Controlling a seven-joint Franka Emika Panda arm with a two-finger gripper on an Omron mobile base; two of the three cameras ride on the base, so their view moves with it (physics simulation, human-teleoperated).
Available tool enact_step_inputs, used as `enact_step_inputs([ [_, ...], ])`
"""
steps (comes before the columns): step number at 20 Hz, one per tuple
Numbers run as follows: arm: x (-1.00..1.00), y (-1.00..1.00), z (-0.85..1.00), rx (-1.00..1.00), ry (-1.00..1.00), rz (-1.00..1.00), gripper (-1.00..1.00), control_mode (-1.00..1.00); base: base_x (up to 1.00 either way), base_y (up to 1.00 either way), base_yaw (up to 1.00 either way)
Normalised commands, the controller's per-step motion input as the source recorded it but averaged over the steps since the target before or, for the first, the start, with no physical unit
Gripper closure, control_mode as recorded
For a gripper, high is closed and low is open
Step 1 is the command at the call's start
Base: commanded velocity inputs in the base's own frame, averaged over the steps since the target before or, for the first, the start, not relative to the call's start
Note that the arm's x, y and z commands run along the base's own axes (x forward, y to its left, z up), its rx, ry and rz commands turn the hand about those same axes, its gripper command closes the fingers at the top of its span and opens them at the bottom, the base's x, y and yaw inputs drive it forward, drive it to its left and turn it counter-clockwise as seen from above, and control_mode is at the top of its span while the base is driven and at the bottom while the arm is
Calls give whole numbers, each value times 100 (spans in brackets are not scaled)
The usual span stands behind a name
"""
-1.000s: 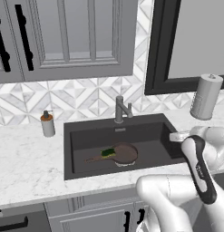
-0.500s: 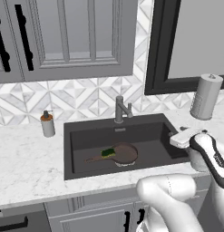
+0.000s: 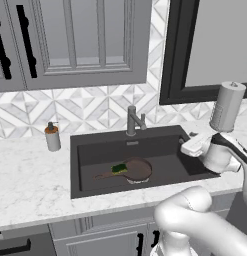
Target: Pick the pan and sponge and place them into the sink. Then turn on the water.
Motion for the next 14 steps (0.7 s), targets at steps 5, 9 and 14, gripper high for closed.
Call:
enact_step_inputs([
  [5,50,0,0,0,-2,3,-100,-100,0,0,0],
  [9,41,0,0,0,-1,1,-100,-100,0,0,0],
  [14,39,8,0,0,0,0,-100,-100,0,0,0],
])
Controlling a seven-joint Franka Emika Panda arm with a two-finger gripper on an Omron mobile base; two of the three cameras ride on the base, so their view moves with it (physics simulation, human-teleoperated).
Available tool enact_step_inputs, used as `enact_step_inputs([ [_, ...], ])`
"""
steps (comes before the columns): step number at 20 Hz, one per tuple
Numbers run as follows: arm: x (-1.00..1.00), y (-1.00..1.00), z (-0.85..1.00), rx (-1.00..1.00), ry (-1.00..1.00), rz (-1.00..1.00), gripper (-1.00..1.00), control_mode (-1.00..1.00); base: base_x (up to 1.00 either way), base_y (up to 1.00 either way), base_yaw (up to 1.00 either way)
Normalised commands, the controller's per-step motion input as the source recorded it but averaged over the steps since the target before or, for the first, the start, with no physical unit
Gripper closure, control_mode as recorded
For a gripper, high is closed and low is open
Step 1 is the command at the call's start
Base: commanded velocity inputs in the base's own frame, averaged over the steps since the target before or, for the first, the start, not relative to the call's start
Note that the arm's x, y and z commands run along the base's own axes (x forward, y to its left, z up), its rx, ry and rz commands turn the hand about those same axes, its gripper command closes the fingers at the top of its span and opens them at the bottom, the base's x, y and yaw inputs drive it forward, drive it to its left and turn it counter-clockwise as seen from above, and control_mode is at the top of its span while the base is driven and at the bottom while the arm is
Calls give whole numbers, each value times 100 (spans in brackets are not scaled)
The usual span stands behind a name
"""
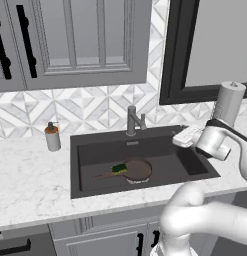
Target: Pick the pan and sponge and place them into the sink. Then turn on the water.
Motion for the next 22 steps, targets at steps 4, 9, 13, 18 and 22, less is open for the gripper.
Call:
enact_step_inputs([
  [4,42,30,0,0,0,0,-100,-100,0,0,0],
  [9,40,36,0,0,0,0,-100,-100,0,0,0],
  [13,39,23,-3,0,0,-2,-100,-100,0,0,0],
  [18,37,13,-6,0,0,-6,-100,-100,0,0,0],
  [22,19,6,-1,0,0,-6,-100,-100,0,0,0],
])
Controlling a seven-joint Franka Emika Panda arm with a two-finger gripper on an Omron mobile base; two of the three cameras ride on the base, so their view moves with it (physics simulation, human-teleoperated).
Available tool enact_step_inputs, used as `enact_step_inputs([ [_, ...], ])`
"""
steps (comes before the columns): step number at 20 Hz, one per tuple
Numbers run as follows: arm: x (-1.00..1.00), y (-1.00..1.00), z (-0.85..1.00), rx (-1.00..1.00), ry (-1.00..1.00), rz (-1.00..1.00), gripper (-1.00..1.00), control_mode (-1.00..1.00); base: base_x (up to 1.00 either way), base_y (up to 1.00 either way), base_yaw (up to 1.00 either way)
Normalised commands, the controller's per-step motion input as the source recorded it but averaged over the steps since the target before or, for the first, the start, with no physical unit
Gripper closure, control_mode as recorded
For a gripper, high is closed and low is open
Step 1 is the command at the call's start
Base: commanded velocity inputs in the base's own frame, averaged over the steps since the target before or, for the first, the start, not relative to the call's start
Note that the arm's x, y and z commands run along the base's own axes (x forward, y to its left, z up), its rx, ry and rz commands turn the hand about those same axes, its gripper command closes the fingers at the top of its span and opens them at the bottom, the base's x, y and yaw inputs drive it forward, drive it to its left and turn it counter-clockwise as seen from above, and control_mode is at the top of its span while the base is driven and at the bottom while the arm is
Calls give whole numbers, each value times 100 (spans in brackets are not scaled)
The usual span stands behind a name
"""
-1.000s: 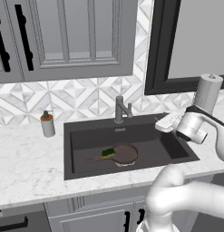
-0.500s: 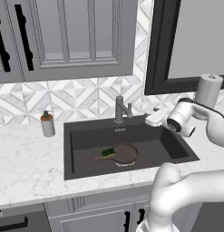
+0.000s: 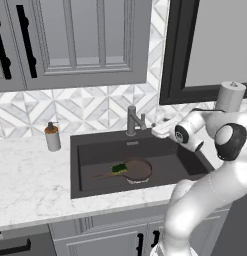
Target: Pick the pan and sponge and place them into the sink. Then turn on the water.
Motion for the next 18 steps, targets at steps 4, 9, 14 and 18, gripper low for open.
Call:
enact_step_inputs([
  [4,18,0,-13,0,-2,0,-100,-100,0,0,0],
  [9,24,0,-3,0,-4,0,-100,-100,0,0,0],
  [14,24,-1,0,2,-2,0,-100,-100,0,0,0],
  [18,4,0,0,0,0,0,-100,-100,0,0,0],
])
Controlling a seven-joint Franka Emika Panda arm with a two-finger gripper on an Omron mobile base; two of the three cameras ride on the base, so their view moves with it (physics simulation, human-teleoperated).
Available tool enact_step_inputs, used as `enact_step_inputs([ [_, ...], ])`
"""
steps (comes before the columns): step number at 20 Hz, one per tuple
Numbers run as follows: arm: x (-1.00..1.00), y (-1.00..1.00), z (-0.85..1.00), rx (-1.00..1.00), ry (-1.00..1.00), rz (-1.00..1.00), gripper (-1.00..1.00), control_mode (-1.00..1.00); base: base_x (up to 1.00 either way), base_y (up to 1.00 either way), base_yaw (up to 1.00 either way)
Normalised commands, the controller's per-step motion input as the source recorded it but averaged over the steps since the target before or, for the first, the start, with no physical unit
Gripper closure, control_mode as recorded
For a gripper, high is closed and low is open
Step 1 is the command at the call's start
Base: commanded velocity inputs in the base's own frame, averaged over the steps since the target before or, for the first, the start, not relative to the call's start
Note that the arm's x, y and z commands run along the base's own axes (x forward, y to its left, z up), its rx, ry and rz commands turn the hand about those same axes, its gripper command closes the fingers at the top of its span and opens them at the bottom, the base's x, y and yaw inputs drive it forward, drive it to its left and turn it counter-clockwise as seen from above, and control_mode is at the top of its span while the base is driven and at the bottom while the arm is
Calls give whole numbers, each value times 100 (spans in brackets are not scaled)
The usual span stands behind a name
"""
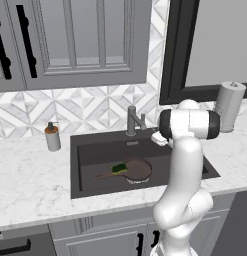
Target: Pick the pan and sponge and place them into the sink. Then turn on the water.
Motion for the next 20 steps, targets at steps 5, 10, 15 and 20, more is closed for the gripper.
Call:
enact_step_inputs([
  [5,0,3,0,0,0,0,-100,-100,0,0,0],
  [10,8,9,0,0,0,0,-100,-100,0,0,0],
  [15,28,35,0,0,0,-3,-100,-100,0,0,0],
  [20,36,15,12,0,0,-4,-100,-100,0,0,0],
])
